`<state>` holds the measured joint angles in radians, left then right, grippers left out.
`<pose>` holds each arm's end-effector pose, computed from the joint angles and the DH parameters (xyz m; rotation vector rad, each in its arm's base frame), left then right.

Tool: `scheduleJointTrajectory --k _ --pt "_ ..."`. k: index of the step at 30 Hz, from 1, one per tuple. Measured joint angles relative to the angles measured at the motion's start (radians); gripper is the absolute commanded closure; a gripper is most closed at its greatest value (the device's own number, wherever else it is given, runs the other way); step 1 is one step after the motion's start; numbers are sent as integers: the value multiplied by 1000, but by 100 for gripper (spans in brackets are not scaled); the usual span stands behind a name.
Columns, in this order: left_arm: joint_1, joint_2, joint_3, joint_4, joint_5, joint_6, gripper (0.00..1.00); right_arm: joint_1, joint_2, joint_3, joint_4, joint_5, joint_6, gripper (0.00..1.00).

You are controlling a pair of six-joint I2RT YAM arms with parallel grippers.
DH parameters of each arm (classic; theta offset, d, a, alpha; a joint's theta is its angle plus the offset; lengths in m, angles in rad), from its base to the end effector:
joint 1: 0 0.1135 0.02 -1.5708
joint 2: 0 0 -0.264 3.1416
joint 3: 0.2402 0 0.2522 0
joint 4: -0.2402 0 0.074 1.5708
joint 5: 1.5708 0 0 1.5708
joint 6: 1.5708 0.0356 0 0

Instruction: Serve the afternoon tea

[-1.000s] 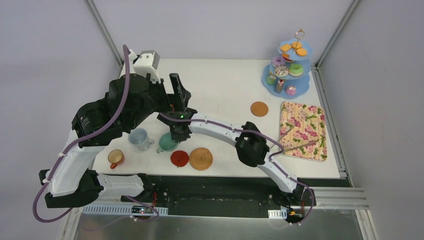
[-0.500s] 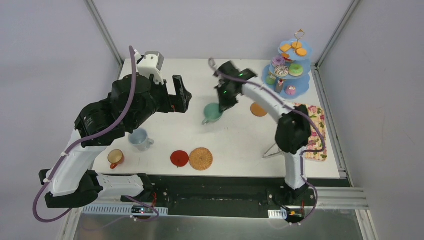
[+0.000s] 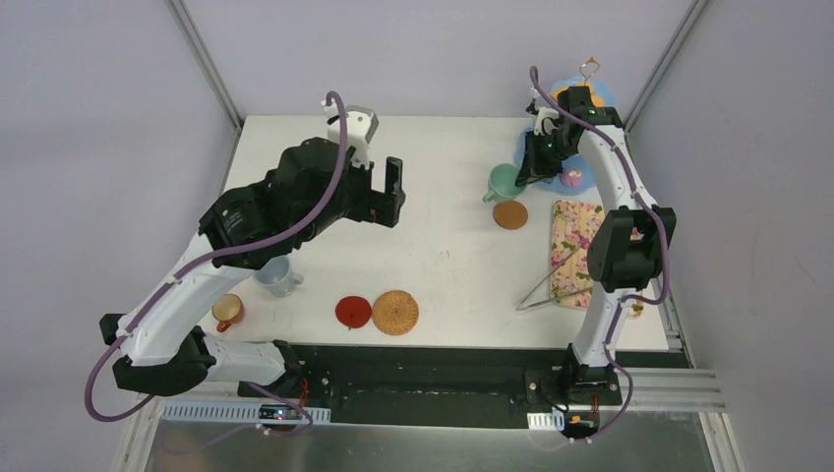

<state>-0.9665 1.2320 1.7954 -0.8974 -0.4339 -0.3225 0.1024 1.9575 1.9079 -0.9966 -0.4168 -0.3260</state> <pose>0.1304 -0.1624 0.5092 0.3148 1.8738 -0.4717 0.4169 0.0573 0.3136 -0.6810 2.4520 0.4578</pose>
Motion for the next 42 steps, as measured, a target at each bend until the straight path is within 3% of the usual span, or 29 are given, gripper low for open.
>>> scheduleJointTrajectory --k 13,20,30,36,42 --pt "13 75 27 2 67 140 0 -10 233 212 -75 232 45 100" --pt "40 80 29 3 82 192 0 -3 262 216 -80 279 135 100" --pt "66 89 29 3 97 211 0 -3 257 22 23 320 239 100" --pt "72 90 29 3 117 211 0 -5 173 -111 118 348 277 100" --pt "78 93 29 3 121 211 0 -5 136 -169 169 368 284 86"
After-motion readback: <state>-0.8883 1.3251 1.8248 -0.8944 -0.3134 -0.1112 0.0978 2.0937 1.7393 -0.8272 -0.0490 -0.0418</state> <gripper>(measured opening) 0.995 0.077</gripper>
